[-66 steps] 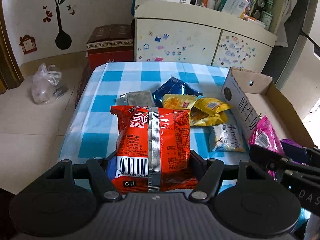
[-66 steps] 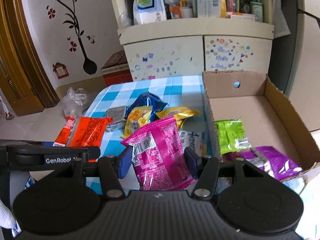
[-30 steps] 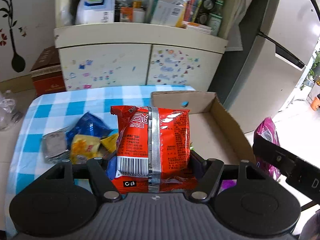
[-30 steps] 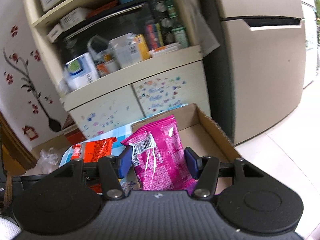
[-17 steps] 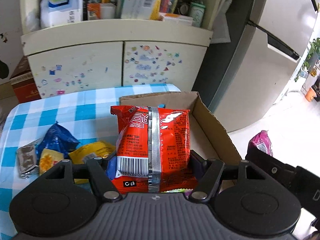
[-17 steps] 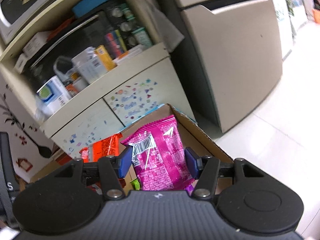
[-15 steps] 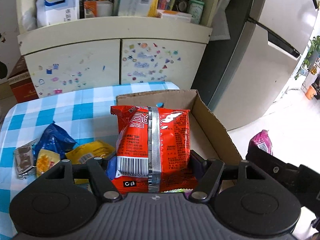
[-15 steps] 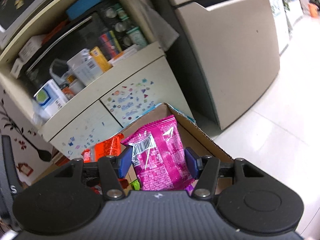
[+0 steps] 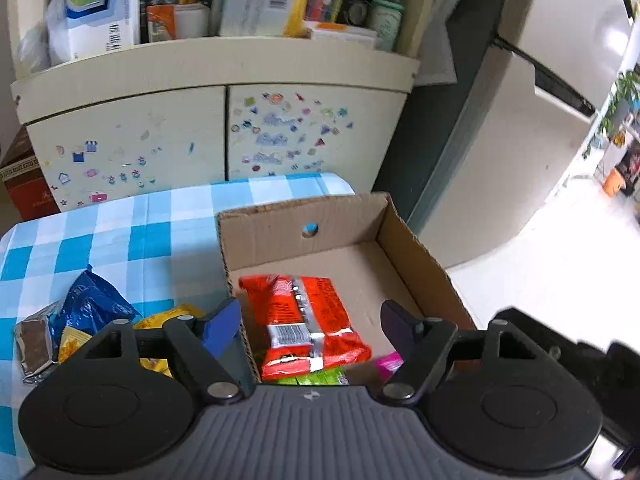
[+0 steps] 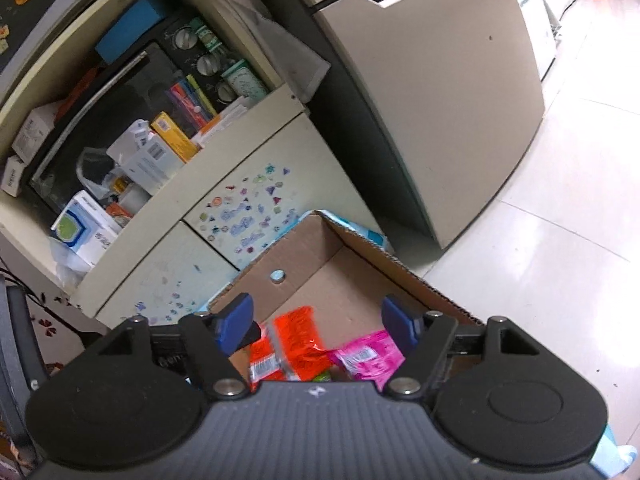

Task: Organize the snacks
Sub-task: 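Open both grippers to drop the red and pink bags into the box, then move both grippers back over the remaining snack bags on the table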

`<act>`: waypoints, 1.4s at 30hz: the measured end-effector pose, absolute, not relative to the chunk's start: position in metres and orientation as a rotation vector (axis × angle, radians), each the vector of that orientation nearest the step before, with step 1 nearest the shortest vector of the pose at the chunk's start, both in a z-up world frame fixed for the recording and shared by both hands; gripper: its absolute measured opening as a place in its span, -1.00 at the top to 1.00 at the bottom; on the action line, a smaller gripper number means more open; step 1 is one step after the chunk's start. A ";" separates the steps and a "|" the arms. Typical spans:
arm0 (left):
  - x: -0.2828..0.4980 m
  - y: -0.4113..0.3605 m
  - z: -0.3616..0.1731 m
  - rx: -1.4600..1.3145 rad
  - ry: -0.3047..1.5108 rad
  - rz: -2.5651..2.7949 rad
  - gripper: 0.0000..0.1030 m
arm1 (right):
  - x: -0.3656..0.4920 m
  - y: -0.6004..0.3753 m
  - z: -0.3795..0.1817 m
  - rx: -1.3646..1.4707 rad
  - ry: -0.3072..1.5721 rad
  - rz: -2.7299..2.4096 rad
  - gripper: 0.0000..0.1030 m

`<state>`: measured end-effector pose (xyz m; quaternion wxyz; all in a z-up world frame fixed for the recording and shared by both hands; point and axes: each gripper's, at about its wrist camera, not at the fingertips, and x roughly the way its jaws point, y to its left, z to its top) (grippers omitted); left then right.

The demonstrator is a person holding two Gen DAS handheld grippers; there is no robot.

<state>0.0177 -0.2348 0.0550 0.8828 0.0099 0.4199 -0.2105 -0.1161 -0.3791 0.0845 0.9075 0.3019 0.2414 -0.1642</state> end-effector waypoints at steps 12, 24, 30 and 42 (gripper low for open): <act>0.033 -0.165 0.076 -0.002 0.835 -0.409 -0.81 | -0.106 -0.347 0.088 0.518 0.497 -0.190 -0.46; 0.037 -0.092 0.069 -0.048 0.871 -0.312 -0.89 | -0.090 -0.290 0.081 0.330 0.535 -0.043 -0.46; 0.042 -0.055 0.058 -0.069 0.900 -0.254 -0.89 | -0.085 -0.261 0.073 0.232 0.559 0.021 -0.46; 0.064 0.019 0.033 -0.153 0.961 -0.136 -0.91 | -0.066 -0.205 0.032 0.103 0.662 0.105 -0.46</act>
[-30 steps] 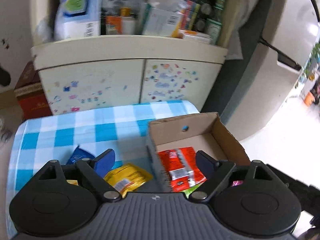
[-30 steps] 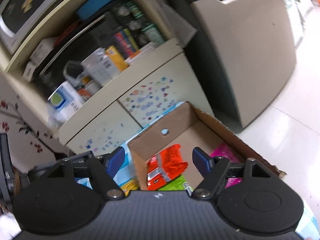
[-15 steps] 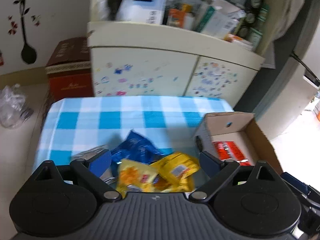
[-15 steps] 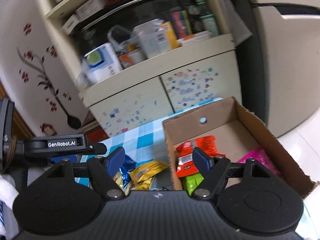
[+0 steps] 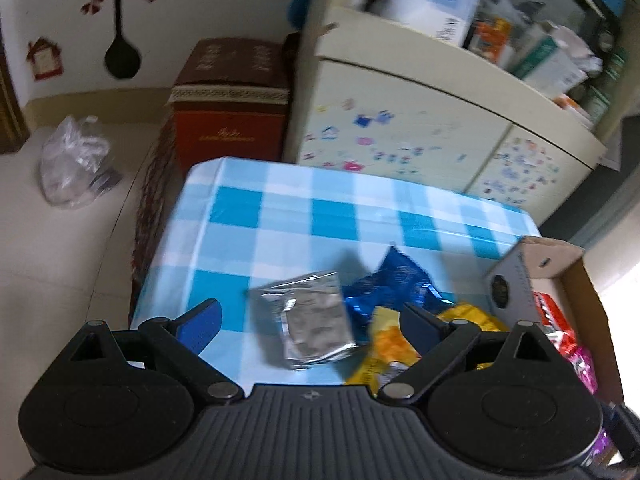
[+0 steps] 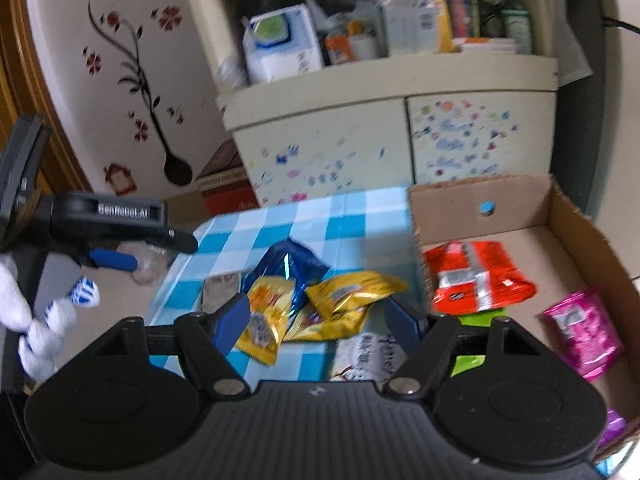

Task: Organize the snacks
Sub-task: 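Move both grippers back over the remaining snack bags on the table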

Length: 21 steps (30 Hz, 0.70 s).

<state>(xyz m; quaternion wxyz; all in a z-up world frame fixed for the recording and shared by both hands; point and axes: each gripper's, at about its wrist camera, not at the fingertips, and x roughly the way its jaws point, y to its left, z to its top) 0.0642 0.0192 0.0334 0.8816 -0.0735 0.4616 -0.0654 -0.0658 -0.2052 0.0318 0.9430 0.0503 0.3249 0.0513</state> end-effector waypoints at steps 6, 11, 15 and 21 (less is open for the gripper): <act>0.077 0.036 0.009 -0.206 1.001 -0.095 -0.91 | -0.045 -0.187 0.005 0.090 0.723 0.124 -0.46; 0.092 0.039 -0.008 -0.313 1.052 -0.082 -0.92 | -0.028 -0.180 -0.011 0.099 0.745 0.128 -0.43; 0.101 0.024 -0.018 -0.297 1.082 -0.103 -0.93 | -0.013 -0.175 -0.020 0.097 0.756 0.126 -0.34; 0.116 0.015 -0.033 -0.291 1.130 -0.081 -0.93 | 0.003 -0.168 -0.031 0.092 0.761 0.144 -0.18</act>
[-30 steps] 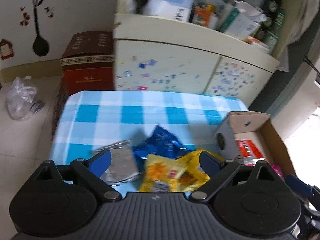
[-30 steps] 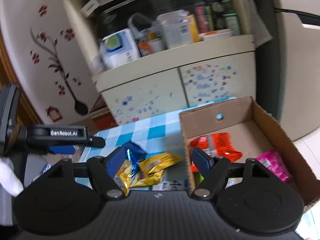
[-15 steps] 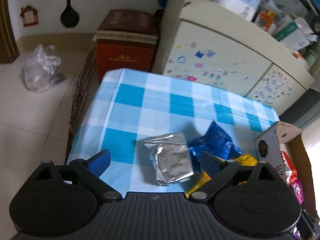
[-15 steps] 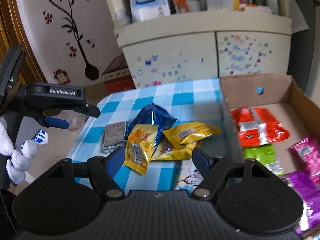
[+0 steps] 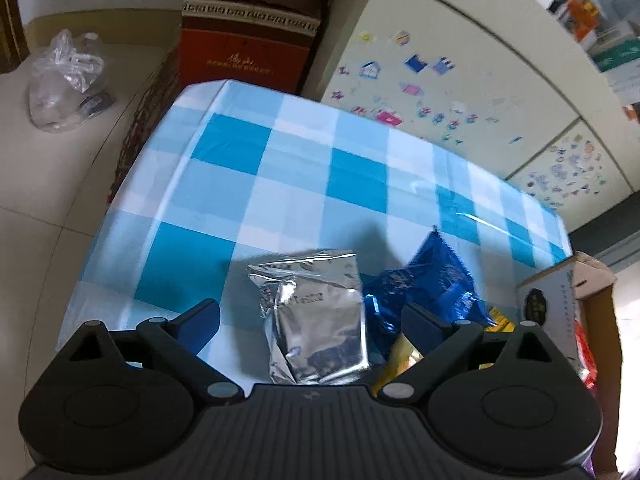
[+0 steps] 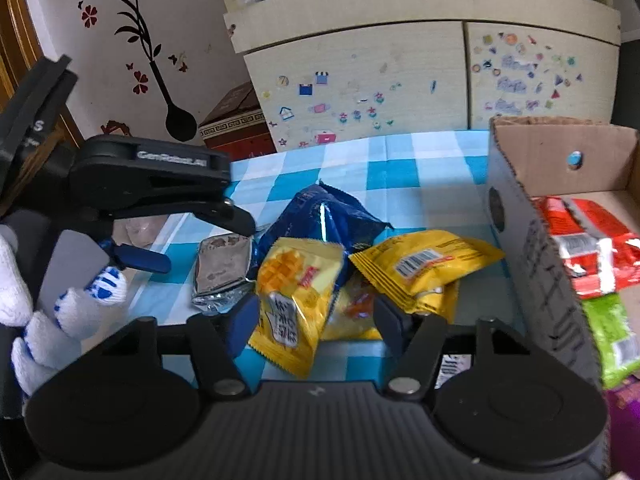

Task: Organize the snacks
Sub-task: 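Move both grippers back over the remaining snack bags on the table, then lower the left gripper onto the silver foil bag and close it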

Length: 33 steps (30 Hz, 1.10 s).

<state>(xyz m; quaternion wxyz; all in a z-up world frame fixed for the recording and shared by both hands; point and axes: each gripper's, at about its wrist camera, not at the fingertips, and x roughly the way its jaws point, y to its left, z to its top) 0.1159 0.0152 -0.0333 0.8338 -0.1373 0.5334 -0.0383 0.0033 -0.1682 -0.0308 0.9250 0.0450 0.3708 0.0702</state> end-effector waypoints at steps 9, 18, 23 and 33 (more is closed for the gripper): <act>0.122 0.017 -0.050 -0.248 1.161 -0.021 -1.00 | 0.017 -0.161 -0.044 0.106 0.791 0.182 0.15; 0.115 0.038 -0.039 -0.206 1.208 0.053 -0.99 | 0.014 -0.150 -0.041 0.007 0.917 0.334 0.33; 0.119 0.039 -0.042 -0.261 1.213 0.020 -1.00 | 0.015 -0.155 -0.040 0.047 0.923 0.298 0.21; 0.113 0.009 -0.058 -0.033 1.191 0.003 -1.00 | 0.011 -0.136 -0.049 0.082 0.915 0.228 -0.52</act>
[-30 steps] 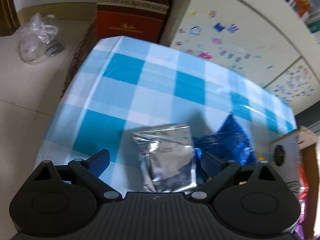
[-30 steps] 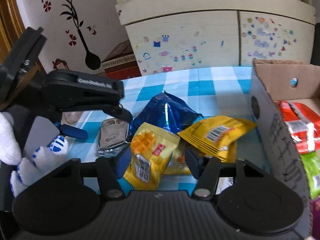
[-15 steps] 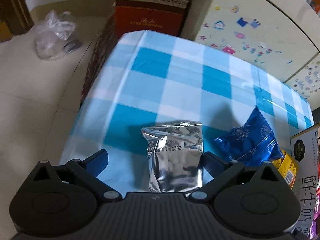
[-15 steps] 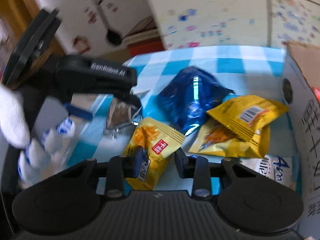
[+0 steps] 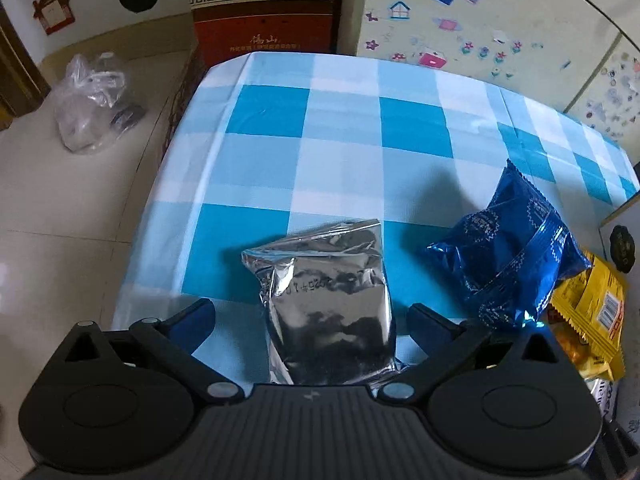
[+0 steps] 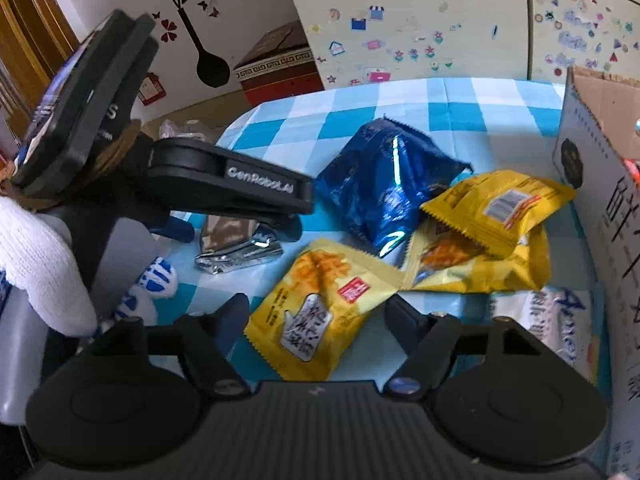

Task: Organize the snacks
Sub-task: 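Lower the left gripper onto the silver foil bag and close it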

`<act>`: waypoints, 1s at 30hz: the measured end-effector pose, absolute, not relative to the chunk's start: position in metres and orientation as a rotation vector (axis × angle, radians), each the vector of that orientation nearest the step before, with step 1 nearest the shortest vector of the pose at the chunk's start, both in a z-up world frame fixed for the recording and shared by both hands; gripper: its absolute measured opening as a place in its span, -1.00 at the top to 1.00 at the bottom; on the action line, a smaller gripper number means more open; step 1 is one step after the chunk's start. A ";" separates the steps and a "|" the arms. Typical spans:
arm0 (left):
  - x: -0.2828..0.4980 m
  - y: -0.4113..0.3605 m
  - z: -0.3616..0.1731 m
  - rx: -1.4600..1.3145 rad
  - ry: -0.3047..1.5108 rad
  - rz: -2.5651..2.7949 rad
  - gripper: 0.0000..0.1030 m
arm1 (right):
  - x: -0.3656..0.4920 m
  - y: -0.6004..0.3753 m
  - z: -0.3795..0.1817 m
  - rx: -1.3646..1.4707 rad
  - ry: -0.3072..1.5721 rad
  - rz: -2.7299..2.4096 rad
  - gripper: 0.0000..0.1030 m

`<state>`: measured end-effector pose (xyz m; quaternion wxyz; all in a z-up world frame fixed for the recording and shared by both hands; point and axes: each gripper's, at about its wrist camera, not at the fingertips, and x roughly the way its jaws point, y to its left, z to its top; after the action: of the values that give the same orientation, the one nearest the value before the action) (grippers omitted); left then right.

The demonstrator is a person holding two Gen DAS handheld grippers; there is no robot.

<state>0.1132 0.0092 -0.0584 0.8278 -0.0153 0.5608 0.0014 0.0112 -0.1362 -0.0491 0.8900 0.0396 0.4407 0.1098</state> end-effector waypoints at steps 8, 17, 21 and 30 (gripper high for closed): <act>0.118 0.016 -0.059 0.002 1.231 -0.017 -1.00 | 0.008 -0.130 -0.052 0.053 0.870 0.164 -0.60; 0.111 0.019 -0.060 -0.025 1.199 0.009 -1.00 | 0.004 -0.117 -0.056 -0.093 0.854 0.124 -0.44; 0.109 0.020 -0.059 -0.036 1.201 0.021 -1.00 | -0.004 -0.122 -0.052 -0.161 0.904 0.167 -0.39; 0.109 0.020 -0.059 -0.034 1.210 0.016 -1.00 | -0.002 -0.143 -0.036 0.012 1.054 0.183 -0.47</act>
<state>0.1093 0.0198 -0.0589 0.8222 -0.0161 0.5689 0.0075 -0.0024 -0.1433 -0.0363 0.8603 0.0056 0.5022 0.0873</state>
